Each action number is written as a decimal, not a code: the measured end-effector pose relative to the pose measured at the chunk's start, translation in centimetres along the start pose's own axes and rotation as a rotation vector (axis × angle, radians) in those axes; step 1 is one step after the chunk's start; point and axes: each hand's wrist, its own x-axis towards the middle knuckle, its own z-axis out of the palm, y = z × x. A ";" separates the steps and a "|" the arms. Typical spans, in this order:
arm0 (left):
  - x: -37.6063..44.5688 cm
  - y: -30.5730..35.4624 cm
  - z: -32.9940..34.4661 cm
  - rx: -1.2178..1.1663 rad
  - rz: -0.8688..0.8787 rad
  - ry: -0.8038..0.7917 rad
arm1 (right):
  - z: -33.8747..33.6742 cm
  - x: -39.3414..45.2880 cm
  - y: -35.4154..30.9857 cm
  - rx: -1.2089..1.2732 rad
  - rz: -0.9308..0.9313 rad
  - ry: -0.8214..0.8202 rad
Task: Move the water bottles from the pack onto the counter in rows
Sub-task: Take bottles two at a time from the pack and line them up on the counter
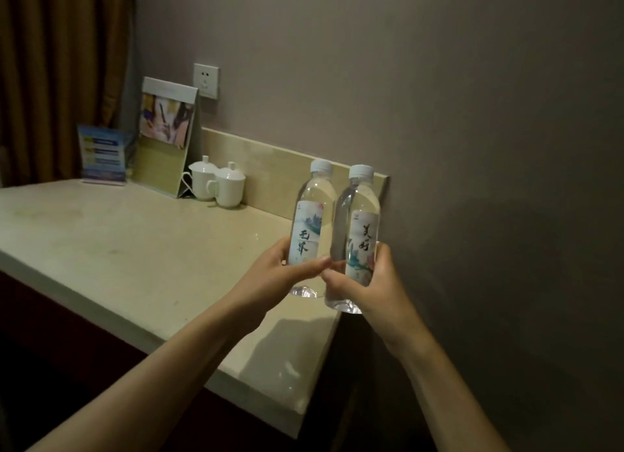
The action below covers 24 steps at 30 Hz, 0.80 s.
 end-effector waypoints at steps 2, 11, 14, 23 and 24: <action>1.5 -0.5 -0.9 -0.028 -0.002 0.036 | 0.3 2.0 1.2 0.021 -0.004 -0.022; 8.8 -2.8 -6.2 0.153 -0.056 0.251 | 3.1 11.4 7.0 -0.029 0.042 0.028; 10.9 -3.8 -8.0 0.182 -0.085 0.240 | 4.5 13.5 8.2 -0.087 0.075 0.054; 17.9 -6.7 -13.4 0.266 -0.102 0.231 | 8.0 20.7 11.0 -0.208 0.161 0.135; 18.7 -7.0 -14.1 0.275 -0.101 0.224 | 8.5 21.5 11.2 -0.214 0.161 0.151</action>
